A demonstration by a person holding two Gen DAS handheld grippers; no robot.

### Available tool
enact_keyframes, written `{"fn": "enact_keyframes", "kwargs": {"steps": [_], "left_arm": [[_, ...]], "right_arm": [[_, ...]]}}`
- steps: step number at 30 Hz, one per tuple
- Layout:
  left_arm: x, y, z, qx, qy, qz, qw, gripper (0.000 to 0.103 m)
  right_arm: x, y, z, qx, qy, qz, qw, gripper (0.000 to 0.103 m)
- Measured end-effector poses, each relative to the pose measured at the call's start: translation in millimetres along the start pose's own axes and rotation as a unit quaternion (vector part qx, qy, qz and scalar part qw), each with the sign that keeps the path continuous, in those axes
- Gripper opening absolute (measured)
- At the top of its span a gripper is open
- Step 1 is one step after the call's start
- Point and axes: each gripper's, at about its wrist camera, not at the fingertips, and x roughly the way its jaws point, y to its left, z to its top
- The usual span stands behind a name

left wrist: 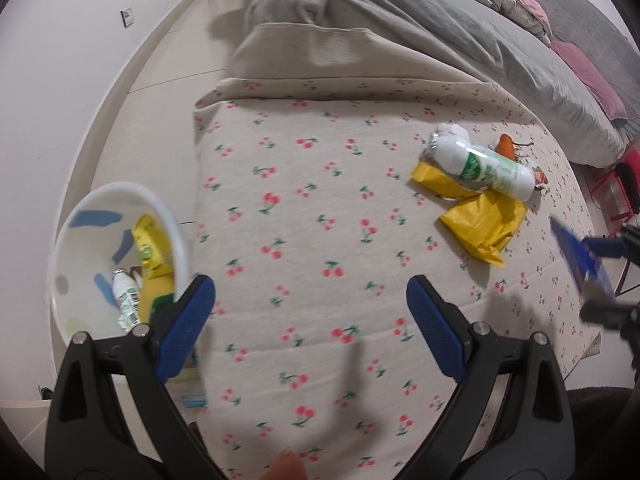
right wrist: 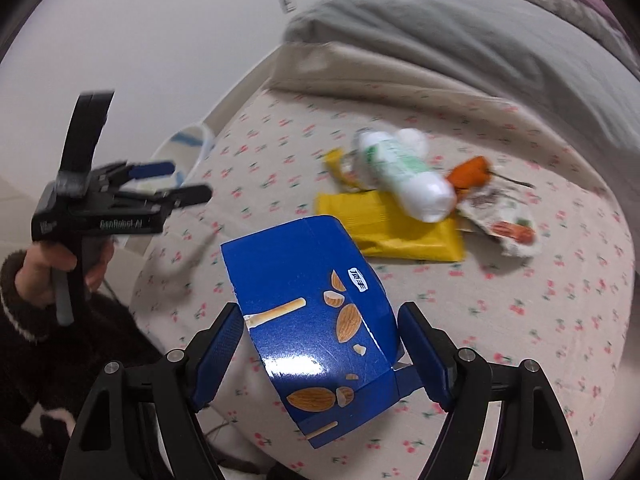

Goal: Collect trash
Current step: 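Grasp the white calcium drink bottle with the left tool while the right tool holds the blue box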

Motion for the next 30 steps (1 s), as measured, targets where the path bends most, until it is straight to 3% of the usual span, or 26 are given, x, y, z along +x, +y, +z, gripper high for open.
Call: {"fn": "enact_keyframes", "kwargs": {"steps": [10,12,19,24,30], "left_arm": [[8.7,-41.9,26.4,-0.035,0.014,-0.059,0.9976,0.094],[9.7,-53.9,34.9,-0.048,0.015,-0.078,0.9957,0.089],[24.9,-96.3,57.2,-0.081,0.027,-0.136,0.9870,0.056],[42.0,-124.1,67.2,-0.093,0.035,-0.130,0.9866,0.051],[55.0,-128.9,74.5,-0.114,0.029,-0.097,0.9884,0.052]], "right_arm": [[-28.1,-60.1,-3.3,0.102,-0.046,-0.078,0.991,0.081],[-30.3,-69.0,-3.3,0.117,-0.053,-0.083,0.988,0.081],[-33.9,-89.4,-12.3,0.150,-0.058,-0.102,0.982,0.081],[-38.3,-104.8,-18.2,0.171,-0.063,-0.112,0.977,0.081],[-36.5,-119.6,-20.0,0.185,-0.060,-0.122,0.973,0.081]]}}
